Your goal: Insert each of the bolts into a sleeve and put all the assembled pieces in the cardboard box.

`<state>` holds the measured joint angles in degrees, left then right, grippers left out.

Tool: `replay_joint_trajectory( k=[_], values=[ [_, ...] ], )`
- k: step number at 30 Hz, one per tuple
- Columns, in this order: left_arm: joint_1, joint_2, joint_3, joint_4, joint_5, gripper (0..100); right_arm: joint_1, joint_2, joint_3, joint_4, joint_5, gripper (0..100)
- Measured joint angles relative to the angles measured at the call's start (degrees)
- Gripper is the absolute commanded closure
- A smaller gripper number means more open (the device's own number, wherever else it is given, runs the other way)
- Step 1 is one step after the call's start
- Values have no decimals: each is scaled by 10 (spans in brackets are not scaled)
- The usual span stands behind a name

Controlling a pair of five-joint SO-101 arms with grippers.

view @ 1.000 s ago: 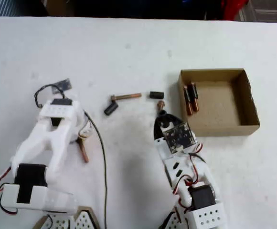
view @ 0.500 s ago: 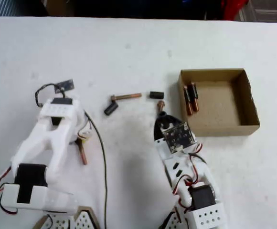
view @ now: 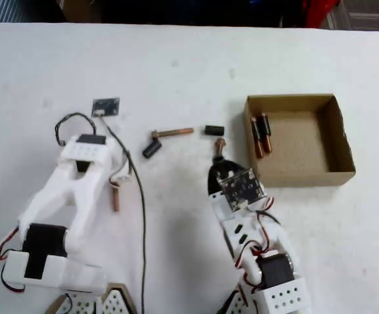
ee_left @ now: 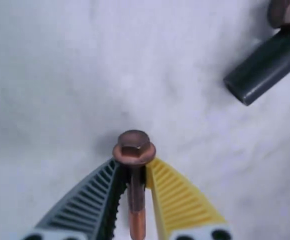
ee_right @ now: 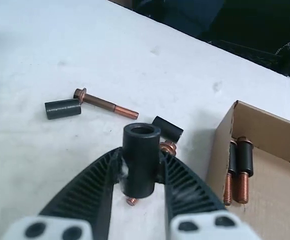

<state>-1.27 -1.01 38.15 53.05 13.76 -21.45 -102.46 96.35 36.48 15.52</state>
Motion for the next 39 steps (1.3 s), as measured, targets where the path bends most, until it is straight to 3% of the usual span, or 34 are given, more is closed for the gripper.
replay_joint_trajectory(
  k=[5,15,25,32,39],
  values=[
    [10,-69,0,-3,-1,979,-16,0,0,0,0,982],
    [106,-251,0,-4,-1,978,-57,0,0,0,-1,981],
    [123,-363,0,-4,11,978,-91,0,0,0,-1,982],
    [170,-447,0,-69,-28,977,-92,0,0,-31,-106,982],
    [220,-478,0,-96,-41,977,-92,0,0,-90,-122,982]
  ],
)
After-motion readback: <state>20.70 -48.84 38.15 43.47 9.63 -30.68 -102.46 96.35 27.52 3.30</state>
